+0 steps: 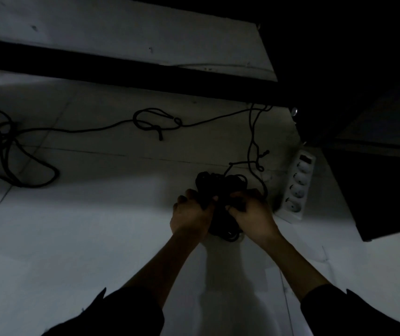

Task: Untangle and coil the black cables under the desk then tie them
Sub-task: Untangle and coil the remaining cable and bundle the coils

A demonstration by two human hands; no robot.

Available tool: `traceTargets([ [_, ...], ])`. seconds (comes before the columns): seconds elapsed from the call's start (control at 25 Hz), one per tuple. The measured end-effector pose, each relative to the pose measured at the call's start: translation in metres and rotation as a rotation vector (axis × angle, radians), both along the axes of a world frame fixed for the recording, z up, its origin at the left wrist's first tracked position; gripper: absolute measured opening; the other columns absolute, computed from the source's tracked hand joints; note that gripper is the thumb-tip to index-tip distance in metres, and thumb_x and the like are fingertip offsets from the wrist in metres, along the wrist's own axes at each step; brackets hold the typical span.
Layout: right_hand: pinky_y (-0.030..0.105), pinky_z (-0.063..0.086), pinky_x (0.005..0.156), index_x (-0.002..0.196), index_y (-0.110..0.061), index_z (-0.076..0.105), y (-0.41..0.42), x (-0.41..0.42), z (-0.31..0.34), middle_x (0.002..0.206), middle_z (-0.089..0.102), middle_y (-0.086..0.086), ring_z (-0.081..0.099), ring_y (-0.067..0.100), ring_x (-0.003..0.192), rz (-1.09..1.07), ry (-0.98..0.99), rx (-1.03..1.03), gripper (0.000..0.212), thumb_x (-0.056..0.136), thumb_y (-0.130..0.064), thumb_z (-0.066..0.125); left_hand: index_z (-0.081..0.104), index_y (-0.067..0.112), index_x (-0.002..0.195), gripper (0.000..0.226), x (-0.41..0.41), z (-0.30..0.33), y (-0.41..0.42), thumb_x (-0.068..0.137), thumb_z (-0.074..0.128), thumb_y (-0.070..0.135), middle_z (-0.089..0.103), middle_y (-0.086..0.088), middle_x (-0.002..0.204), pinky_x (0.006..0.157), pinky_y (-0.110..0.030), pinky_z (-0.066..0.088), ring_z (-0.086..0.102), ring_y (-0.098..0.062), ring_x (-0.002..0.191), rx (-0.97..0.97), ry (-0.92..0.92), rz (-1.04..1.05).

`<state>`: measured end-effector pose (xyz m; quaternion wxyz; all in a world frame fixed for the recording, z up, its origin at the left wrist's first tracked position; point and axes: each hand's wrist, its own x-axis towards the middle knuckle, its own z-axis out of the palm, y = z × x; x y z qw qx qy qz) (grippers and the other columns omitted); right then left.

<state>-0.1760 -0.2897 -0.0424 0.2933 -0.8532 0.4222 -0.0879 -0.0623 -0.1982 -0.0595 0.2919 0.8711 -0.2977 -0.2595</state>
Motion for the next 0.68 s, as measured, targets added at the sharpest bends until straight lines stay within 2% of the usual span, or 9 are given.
traceTargets([
  [0.12,0.028,0.044,0.088,0.112,-0.005,0.066,0.003,0.001,0.003,0.115,0.064,0.014,0.052,0.028,0.115,-0.011,0.006,-0.010,0.025,0.091,-0.018,0.061,0.046,0.006,0.124,0.061,0.001,0.000,0.001,0.091,0.048,0.057,0.056,-0.015,0.117,0.086,-0.039,0.051,0.055,-0.029,0.108,-0.001,0.008,-0.019],
  [0.32,0.021,0.036,0.079,0.116,-0.009,0.063,0.004,0.001,0.006,0.119,0.061,0.013,0.053,0.026,0.114,-0.045,0.018,-0.022,0.028,0.091,-0.021,0.060,0.047,0.009,0.125,0.062,0.004,0.002,0.006,0.090,0.047,0.059,0.056,-0.015,0.117,0.089,-0.041,0.051,0.055,-0.030,0.108,-0.028,0.053,0.016],
  [0.52,0.017,0.030,0.073,0.113,-0.010,0.063,0.014,0.017,0.017,0.116,0.062,0.008,0.055,0.020,0.106,-0.024,-0.029,-0.036,0.023,0.093,-0.020,0.058,0.047,0.012,0.133,0.053,0.022,0.011,0.022,0.093,0.051,0.048,0.053,-0.015,0.127,0.094,-0.038,0.047,0.053,-0.031,0.115,-0.096,0.061,0.052],
  [0.68,0.024,0.036,0.085,0.118,-0.012,0.060,0.037,0.054,0.032,0.122,0.059,0.008,0.053,0.027,0.114,0.065,-0.012,-0.044,0.028,0.093,-0.022,0.058,0.049,0.013,0.132,0.043,0.059,0.024,0.055,0.095,0.054,0.034,0.052,-0.014,0.129,0.093,-0.034,0.047,0.056,-0.030,0.111,-0.137,0.008,0.031],
])
